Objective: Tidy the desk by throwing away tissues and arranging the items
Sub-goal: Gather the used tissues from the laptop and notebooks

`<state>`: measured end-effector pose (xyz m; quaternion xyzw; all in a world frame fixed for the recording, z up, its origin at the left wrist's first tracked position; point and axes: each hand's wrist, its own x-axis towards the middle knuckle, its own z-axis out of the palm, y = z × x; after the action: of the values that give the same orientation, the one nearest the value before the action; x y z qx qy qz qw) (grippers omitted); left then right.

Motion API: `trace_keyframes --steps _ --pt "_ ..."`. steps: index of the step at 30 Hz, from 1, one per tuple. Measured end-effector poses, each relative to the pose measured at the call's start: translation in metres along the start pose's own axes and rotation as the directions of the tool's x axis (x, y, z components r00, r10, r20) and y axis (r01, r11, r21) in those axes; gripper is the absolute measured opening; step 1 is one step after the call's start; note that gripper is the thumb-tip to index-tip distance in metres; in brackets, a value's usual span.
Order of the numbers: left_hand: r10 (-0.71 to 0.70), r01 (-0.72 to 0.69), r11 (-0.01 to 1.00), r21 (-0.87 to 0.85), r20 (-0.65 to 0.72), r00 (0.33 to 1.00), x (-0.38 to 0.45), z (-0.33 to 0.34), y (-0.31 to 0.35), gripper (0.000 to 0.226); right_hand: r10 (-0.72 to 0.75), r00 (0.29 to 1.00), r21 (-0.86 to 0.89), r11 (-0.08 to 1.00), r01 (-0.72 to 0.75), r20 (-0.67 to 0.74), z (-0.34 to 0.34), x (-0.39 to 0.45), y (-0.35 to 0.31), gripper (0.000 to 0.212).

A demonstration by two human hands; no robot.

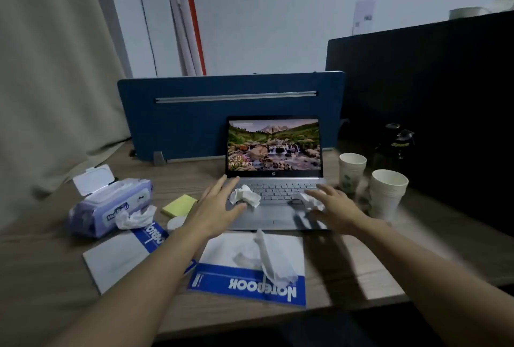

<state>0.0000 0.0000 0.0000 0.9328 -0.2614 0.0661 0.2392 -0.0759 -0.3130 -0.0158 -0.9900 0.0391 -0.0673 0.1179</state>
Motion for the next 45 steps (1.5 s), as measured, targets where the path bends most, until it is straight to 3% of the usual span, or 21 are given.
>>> trace_keyframes --steps 7,14,18,21,26,30,32,37,42,45 --pt "-0.024 0.027 0.998 -0.049 0.070 0.997 0.035 0.020 -0.018 0.067 -0.135 0.987 0.013 0.991 0.134 0.085 0.009 0.028 -0.002 0.032" --pt "-0.034 0.038 0.998 -0.052 0.066 0.997 0.052 0.022 -0.039 0.069 -0.163 0.980 0.094 0.980 0.174 -0.110 0.009 0.049 -0.006 0.027" --pt "-0.054 0.055 0.998 -0.043 0.039 0.998 0.052 0.005 -0.057 0.068 -0.187 0.948 0.179 0.955 0.237 -0.257 0.012 0.068 -0.036 0.026" --pt "-0.073 0.073 0.997 -0.021 0.010 0.997 0.042 -0.010 -0.073 0.063 -0.243 0.926 0.204 0.929 0.308 -0.288 0.015 0.081 -0.072 0.030" --pt "-0.118 0.119 0.990 0.071 -0.014 0.993 0.013 -0.032 -0.106 0.061 -0.349 0.908 0.196 0.897 0.395 -0.232 0.031 0.099 -0.127 0.034" --pt "-0.127 0.132 0.988 0.081 -0.067 0.990 -0.011 -0.044 -0.124 0.057 -0.308 0.951 0.109 0.946 0.306 0.003 0.049 0.104 -0.141 0.047" --pt "-0.131 0.138 0.986 0.090 -0.083 0.988 -0.026 -0.050 -0.134 0.056 -0.306 0.949 0.030 0.952 0.305 0.071 0.058 0.104 -0.144 0.043" --pt "-0.197 0.208 0.970 0.129 -0.096 0.976 -0.053 -0.059 -0.157 0.058 -0.334 0.942 -0.002 0.943 0.334 0.039 0.061 0.103 -0.147 0.032" --pt "-0.282 0.280 0.888 0.364 -0.051 0.958 -0.062 -0.057 -0.164 0.065 -0.390 0.915 -0.166 0.900 0.403 0.104 0.054 0.101 -0.146 0.036" --pt "-0.341 0.327 0.885 0.330 -0.018 0.940 -0.060 -0.051 -0.168 0.063 -0.346 0.936 -0.087 0.932 0.351 0.067 0.052 0.092 -0.140 0.030"
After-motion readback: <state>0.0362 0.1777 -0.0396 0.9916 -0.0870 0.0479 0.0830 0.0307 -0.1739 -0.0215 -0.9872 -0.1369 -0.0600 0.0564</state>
